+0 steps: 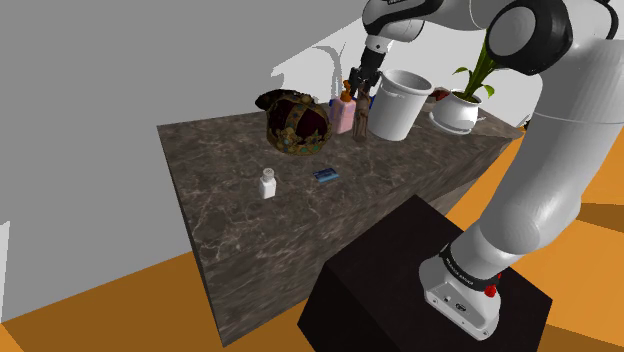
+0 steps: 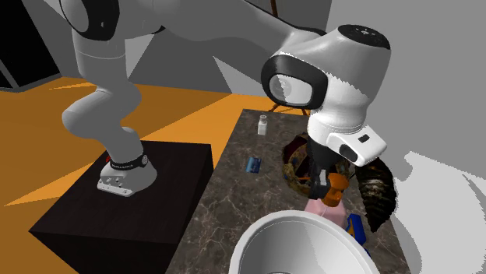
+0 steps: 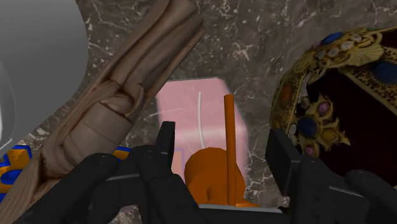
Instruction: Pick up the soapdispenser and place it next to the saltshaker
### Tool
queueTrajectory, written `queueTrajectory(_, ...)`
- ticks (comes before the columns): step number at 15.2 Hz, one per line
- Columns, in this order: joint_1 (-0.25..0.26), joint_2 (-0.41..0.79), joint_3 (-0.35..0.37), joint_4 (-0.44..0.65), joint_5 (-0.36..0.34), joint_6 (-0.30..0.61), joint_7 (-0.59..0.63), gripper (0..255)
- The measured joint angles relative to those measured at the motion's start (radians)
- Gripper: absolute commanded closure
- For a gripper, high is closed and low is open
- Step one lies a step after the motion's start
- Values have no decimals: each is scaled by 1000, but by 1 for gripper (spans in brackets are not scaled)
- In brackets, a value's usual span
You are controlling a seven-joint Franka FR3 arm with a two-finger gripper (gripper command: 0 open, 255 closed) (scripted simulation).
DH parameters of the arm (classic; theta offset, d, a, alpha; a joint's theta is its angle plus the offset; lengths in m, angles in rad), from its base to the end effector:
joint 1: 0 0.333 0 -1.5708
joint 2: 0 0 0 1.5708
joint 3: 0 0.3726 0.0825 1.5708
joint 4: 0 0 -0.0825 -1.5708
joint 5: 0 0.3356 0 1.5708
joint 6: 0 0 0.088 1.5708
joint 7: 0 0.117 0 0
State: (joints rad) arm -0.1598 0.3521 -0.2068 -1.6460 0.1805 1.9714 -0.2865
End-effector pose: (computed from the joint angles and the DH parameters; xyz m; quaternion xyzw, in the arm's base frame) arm 0.5989 -0.1966 0.4751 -0.9964 0.0701 -0.0068 0.0476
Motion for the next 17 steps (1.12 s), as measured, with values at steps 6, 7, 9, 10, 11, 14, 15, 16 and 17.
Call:
queueTrajectory(6,0,-2,0,2,0,1,0,255)
queueTrajectory(7,0,-2,0,2,0,1,-1,255)
queueTrajectory(9,0,-2,0,3,0,0,0,255)
queueTrajectory(10,0,-2,0,6,-1,-6,1,255)
queueTrajectory(11,0,-3,-1,13,-1,-15,2,255)
queueTrajectory(14,-1,-12,-2,37,-5,-48,6,255)
queueTrajectory(15,-1,-18,-3,42,-7,-59,8,255)
queueTrajectory(16,0,-21,-3,52,-8,-72,10,255)
queueTrajectory(17,-1,-22,-3,64,-9,-85,11,255)
